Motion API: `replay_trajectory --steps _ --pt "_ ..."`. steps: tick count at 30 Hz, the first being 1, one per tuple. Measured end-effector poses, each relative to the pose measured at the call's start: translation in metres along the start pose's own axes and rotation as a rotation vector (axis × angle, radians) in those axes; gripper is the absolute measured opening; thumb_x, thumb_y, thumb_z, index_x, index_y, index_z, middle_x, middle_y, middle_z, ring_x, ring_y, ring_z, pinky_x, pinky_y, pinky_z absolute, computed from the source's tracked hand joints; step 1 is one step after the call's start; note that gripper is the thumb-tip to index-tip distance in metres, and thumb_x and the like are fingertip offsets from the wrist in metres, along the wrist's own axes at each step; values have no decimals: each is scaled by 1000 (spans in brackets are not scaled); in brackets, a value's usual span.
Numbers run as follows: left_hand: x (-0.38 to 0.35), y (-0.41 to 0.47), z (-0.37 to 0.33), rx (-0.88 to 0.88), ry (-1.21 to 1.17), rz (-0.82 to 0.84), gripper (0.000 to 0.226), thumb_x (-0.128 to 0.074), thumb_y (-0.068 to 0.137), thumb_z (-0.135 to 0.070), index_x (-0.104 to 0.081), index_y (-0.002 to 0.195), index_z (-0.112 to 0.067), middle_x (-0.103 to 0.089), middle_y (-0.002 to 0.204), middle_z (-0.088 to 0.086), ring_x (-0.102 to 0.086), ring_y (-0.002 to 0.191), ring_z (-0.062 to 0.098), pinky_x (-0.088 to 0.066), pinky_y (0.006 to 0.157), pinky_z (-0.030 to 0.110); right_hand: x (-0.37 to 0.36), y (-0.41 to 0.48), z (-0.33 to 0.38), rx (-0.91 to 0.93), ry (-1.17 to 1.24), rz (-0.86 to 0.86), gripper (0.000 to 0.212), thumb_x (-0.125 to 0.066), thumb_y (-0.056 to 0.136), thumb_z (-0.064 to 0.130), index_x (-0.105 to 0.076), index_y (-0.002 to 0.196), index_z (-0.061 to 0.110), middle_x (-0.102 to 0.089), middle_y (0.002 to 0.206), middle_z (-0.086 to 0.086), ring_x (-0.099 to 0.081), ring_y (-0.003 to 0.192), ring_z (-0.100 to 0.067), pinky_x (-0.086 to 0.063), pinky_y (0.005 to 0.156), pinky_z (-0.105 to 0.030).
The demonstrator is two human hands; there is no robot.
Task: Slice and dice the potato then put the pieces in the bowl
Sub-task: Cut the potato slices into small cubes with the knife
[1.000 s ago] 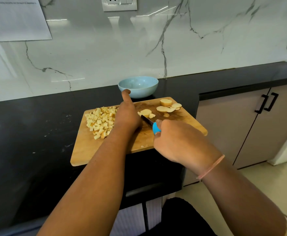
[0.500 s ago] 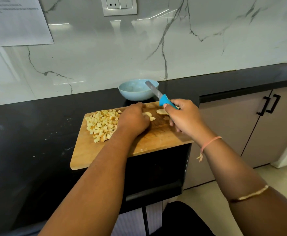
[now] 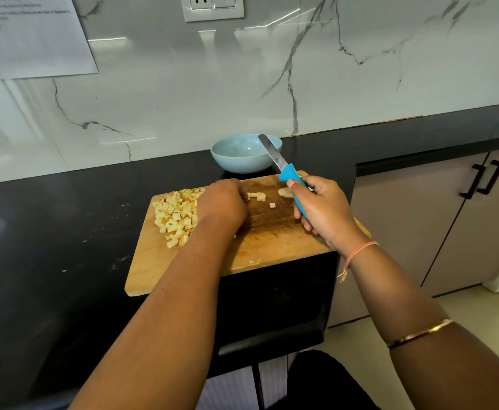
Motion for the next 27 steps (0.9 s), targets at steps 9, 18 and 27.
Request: replay_trajectory --steps 9,18,27 --pt "-2 -1 -20 -142 16 -101 29 -55 93 -38 -63 116 -23 -63 115 0 -57 104 19 -51 88 37 1 -1 0 28 -19 0 19 -47 97 37 -55 109 25 -57 65 -1 -43 35 -3 -36 38 -14" --pt "-21 10 -33 -163 270 -38 21 -47 99 -25 -57 113 -15 -61 109 7 -60 96 22 -51 80 32 1 0 -2 44 18 0 25 -48 97 36 -61 106 17 -57 63 -3 -43 37 -4 -38 39 -18" --pt "6 18 23 35 158 -147 28 -48 97 -32 -66 114 -17 -54 125 7 -47 117 27 -35 101 42 5 2 -9 -50 276 -15 23 -51 97 32 -63 101 13 -52 57 -5 -38 35 -9 -29 34 -19"
Point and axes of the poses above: each hand's wrist, its own y-axis towards the middle knuckle, its own x-axis out of the back of the hand, z = x × y, the point moved 7 cm from there along y, towards the middle knuckle
